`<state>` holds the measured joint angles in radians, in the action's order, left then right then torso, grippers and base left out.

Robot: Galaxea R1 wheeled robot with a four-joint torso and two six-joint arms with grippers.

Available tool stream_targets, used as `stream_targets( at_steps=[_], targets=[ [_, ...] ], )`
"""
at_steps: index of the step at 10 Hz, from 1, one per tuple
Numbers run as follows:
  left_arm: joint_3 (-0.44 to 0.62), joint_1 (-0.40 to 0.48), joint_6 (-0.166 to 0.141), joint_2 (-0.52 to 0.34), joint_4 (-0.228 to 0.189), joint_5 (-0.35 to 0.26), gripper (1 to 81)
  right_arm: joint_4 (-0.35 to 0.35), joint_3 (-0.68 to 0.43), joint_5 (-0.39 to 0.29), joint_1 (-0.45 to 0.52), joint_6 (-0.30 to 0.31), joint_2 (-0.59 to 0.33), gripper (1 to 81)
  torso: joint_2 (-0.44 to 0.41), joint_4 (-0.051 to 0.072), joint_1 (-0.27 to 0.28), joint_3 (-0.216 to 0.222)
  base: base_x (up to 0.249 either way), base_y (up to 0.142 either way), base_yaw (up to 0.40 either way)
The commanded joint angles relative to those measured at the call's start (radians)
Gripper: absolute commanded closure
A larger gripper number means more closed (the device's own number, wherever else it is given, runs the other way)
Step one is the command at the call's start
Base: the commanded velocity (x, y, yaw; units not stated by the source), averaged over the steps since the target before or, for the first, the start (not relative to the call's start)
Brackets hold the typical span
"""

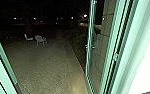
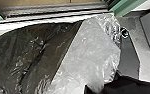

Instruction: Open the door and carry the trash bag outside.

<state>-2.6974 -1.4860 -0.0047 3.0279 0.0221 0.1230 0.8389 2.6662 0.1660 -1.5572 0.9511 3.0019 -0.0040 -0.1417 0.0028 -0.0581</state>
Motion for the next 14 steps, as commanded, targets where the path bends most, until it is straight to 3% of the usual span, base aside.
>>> stream_targets(
  at_steps=[1, 14],
  targets=[
    [0.001, 0.046, -0.001, 0.0, 0.001, -0.048, 81.1, 0.012, -0.002, -0.028, 0.038, -0.002, -0.001, 1.0, 0.0, 0.0, 0.0, 0.0, 0.07, 0.0, 0.0],
    [0.005, 0.046, -0.001, 0.002, 0.001, -0.048, 81.1, 0.011, 0.001, -0.026, 0.032, -0.002, -0.001, 1.0, -0.001, 0.0, -0.001, 0.0, 0.094, 0.0, 0.0]
  ],
)
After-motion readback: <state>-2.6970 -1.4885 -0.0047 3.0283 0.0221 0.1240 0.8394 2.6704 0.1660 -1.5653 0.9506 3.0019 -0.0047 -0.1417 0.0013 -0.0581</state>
